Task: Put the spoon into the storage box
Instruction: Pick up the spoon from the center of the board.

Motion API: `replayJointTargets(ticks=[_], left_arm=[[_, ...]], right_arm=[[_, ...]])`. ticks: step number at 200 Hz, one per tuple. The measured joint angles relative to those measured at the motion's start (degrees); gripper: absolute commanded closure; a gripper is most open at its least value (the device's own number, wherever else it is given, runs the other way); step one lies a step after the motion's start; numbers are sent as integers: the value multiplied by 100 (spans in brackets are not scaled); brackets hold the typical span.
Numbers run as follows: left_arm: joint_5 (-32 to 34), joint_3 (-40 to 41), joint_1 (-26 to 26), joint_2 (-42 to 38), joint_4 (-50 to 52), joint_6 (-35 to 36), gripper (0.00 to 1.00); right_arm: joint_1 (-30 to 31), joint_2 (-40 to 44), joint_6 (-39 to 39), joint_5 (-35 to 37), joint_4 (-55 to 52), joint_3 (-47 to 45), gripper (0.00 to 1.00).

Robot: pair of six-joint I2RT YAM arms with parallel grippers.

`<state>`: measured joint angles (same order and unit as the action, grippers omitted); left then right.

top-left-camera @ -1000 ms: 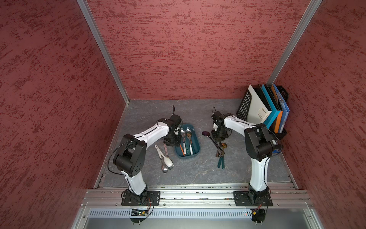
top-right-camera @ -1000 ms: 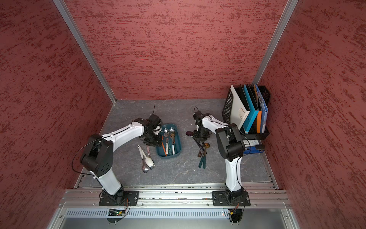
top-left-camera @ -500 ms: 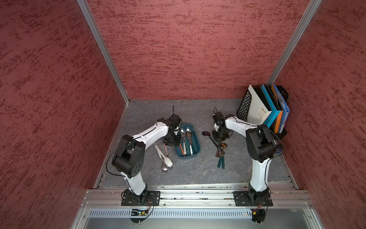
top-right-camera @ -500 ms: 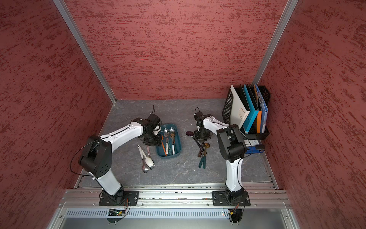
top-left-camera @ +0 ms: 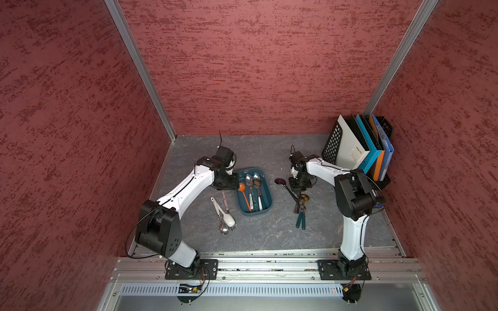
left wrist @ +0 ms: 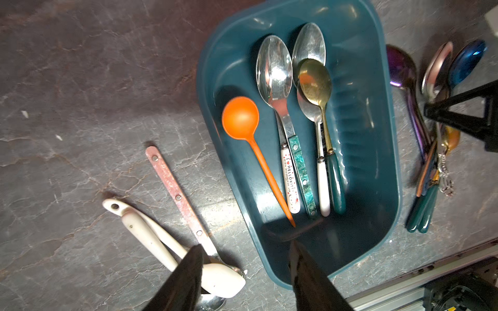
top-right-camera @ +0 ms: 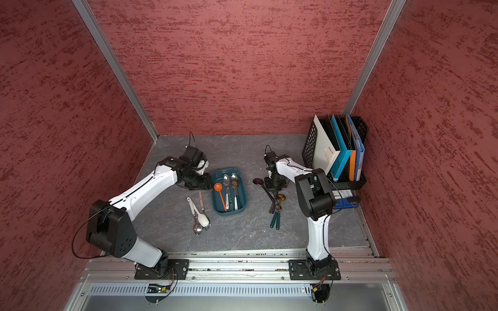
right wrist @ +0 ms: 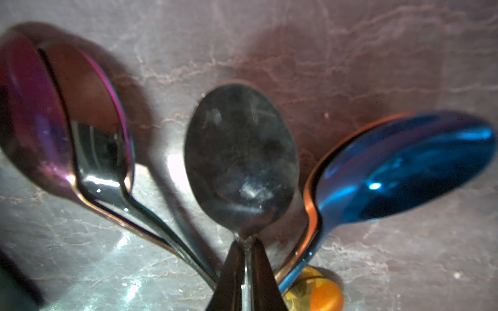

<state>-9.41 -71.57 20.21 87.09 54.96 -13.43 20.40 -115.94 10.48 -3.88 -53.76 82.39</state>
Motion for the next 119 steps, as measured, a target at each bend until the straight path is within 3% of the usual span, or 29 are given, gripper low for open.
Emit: replayJointTargets(ticks=[61,119], left_arm=[[-509,1001,-922,-662,-258,-223,42],[-885,1558,-1397,-975,-468,-299,41]], right_arm=[[0,79,83,-26,-378,472,93],[68,199,162,-42,-802,997,93]])
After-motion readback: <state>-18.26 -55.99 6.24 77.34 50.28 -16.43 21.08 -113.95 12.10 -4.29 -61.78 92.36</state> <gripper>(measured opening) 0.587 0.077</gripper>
